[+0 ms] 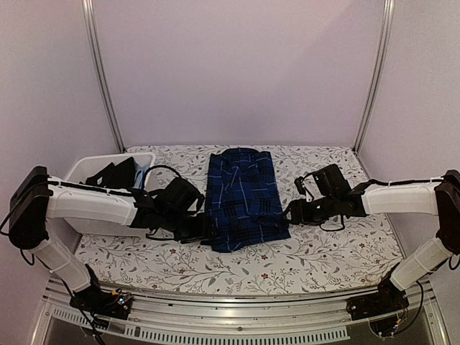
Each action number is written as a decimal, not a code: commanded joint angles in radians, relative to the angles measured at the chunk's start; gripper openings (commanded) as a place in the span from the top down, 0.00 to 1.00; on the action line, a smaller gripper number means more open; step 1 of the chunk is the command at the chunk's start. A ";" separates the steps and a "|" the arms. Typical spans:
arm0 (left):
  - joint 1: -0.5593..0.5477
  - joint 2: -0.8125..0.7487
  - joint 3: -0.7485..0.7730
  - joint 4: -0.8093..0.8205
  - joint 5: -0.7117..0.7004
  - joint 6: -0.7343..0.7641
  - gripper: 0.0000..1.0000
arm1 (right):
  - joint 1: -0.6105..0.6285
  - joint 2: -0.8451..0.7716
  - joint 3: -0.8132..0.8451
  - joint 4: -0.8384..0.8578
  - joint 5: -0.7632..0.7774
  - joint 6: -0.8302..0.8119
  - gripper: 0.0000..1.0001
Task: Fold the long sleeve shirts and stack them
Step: Fold the rectangle-folded shirt at the center of the board.
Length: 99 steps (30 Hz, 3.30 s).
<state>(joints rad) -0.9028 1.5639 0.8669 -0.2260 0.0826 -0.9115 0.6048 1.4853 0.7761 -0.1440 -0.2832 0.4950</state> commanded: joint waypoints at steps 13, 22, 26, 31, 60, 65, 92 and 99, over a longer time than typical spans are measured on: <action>-0.002 0.078 0.001 0.000 -0.013 -0.023 0.39 | 0.070 0.039 -0.033 0.063 0.056 -0.152 0.31; 0.004 0.132 0.062 0.035 0.026 -0.007 0.50 | 0.079 0.100 0.000 0.074 0.077 -0.170 0.46; 0.004 0.138 0.089 0.029 0.029 0.004 0.60 | 0.079 0.112 0.029 0.070 0.088 -0.167 0.53; 0.012 0.138 0.117 0.009 0.033 0.020 0.78 | 0.080 0.108 0.075 0.028 0.104 -0.154 0.72; 0.020 0.117 0.093 -0.029 0.030 0.006 0.56 | 0.080 0.082 0.120 -0.040 0.121 -0.130 1.00; 0.021 0.156 0.121 0.009 0.058 0.008 0.57 | 0.081 0.081 0.111 -0.042 0.128 -0.131 0.98; 0.029 0.162 0.157 0.041 0.074 -0.013 0.97 | 0.081 0.037 0.042 -0.057 0.230 -0.150 0.36; 0.040 0.137 0.141 0.066 0.094 -0.029 0.97 | 0.081 0.077 0.044 -0.033 0.201 -0.147 0.49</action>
<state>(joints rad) -0.8783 1.7424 0.9997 -0.1982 0.1566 -0.9295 0.6807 1.5448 0.8242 -0.1955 -0.0811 0.3485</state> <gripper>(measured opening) 0.036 0.553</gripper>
